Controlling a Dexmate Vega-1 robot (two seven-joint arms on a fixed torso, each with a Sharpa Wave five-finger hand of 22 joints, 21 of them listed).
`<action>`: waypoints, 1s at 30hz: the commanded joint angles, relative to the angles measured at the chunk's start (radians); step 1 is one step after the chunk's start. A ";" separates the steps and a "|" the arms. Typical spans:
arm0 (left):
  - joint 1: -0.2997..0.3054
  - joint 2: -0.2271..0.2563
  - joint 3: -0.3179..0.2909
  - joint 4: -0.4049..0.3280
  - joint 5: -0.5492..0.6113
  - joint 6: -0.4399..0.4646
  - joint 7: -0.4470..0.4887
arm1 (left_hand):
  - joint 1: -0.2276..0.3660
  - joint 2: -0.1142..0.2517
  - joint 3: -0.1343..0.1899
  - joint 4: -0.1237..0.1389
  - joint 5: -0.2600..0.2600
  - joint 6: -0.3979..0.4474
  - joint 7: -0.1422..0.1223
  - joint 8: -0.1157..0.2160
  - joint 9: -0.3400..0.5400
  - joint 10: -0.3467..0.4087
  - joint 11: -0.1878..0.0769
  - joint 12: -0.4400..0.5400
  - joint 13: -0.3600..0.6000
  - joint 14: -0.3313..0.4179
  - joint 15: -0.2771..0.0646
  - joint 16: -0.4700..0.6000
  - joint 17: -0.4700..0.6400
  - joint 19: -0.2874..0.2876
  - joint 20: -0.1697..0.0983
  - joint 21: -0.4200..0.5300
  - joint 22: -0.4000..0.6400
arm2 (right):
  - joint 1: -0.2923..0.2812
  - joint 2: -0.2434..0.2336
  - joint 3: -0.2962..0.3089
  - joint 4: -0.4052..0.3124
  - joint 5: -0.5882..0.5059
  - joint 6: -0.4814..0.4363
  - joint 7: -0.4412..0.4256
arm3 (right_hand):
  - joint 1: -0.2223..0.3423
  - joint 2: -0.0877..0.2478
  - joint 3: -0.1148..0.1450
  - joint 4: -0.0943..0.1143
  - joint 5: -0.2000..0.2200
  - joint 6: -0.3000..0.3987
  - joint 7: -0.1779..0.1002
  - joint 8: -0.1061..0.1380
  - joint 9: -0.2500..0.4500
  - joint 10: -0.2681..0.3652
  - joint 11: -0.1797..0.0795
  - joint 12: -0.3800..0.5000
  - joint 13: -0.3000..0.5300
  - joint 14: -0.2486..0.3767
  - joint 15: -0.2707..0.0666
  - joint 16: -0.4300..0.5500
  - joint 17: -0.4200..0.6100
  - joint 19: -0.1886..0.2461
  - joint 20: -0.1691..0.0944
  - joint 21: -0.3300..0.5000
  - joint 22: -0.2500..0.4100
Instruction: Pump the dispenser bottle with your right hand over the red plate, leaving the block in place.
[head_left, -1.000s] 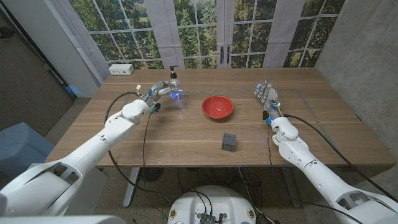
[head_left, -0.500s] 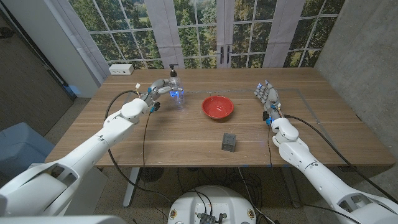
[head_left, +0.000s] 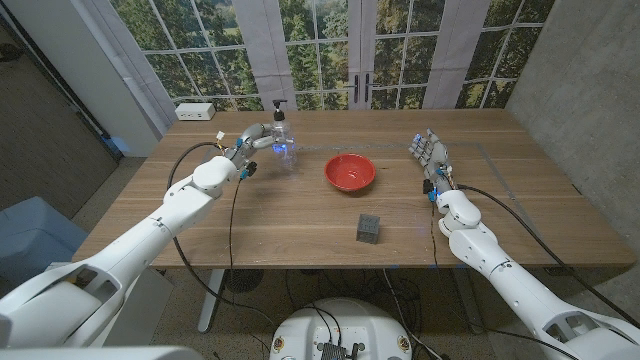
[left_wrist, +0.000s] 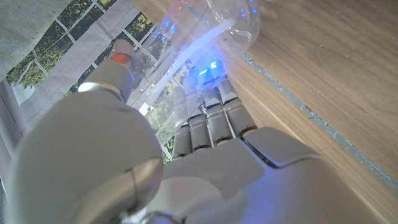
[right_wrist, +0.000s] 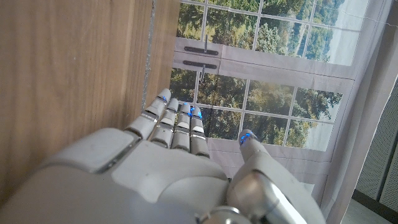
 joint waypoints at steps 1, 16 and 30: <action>0.022 0.012 -0.009 -0.044 0.011 -0.012 0.010 | 0.199 0.207 0.118 0.085 0.003 0.197 -0.169 0.005 0.002 0.195 -0.187 -0.001 0.006 0.183 -0.333 0.000 0.001 0.082 -0.168 0.006 0.002 | -0.005 -0.003 0.000 -0.007 -0.004 0.005 -0.001 | 0.002 0.022 0.002 -0.008 0.001 0.007 0.002 0.002 0.004 0.006 -0.004 0.005 0.002 0.003 0.000 0.004 0.002 0.010 0.002 -0.007 0.002; 0.065 0.034 -0.033 -0.098 0.006 -0.011 0.028 | 0.201 0.206 0.112 0.082 0.003 0.200 -0.169 0.003 0.002 0.198 -0.187 -0.007 0.006 0.188 -0.334 -0.002 0.002 0.079 -0.169 0.012 0.002 | -0.001 -0.001 -0.005 -0.009 -0.003 -0.001 0.004 | 0.002 0.023 0.001 -0.011 0.001 0.006 0.002 0.002 0.004 0.006 -0.002 0.005 0.002 0.003 -0.002 0.004 0.002 0.011 0.002 -0.012 0.003; 0.105 0.044 -0.050 -0.133 -0.010 -0.016 0.033 | 0.202 0.206 0.108 0.082 0.004 0.201 -0.170 0.001 0.003 0.201 -0.186 -0.009 0.010 0.191 -0.334 -0.004 0.003 0.077 -0.168 0.016 0.001 | -0.007 -0.004 -0.006 -0.022 -0.012 0.001 -0.005 | 0.001 0.023 0.001 -0.012 0.001 0.008 0.001 0.002 0.004 0.007 -0.002 0.005 0.002 0.002 0.001 0.004 0.002 0.013 0.002 -0.016 0.003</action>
